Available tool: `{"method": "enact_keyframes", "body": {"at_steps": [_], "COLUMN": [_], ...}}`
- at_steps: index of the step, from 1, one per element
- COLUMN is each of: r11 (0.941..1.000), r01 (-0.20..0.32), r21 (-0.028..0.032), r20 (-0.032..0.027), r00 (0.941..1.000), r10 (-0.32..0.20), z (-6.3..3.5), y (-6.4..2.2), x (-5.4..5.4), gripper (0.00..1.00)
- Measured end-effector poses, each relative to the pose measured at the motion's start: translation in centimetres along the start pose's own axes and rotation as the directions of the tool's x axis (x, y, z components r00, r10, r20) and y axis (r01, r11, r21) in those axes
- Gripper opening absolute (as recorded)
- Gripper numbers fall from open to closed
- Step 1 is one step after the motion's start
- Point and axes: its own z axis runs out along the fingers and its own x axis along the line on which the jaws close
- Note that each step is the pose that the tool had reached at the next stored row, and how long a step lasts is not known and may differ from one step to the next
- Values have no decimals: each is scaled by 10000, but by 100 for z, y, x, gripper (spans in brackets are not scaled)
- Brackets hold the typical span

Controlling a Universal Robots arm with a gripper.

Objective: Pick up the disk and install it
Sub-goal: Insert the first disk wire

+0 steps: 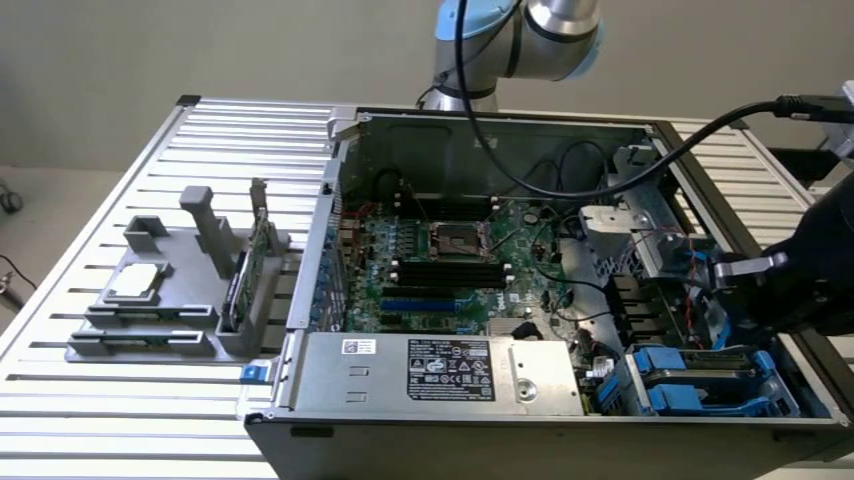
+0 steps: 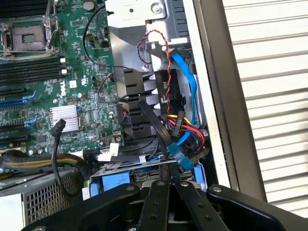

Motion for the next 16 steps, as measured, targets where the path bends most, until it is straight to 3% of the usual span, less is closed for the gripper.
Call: {"method": "enact_keyframes", "body": {"at_steps": [8,16], "r11": [9952,9810], "r01": [-978,-1934], "r21": [79,148], "r20": [114,228], "r00": [9952,9809], "r10": [977,1931], "z": [-2,-8], "y": [1,1], "x": [0,0], "gripper": [11,11]}}
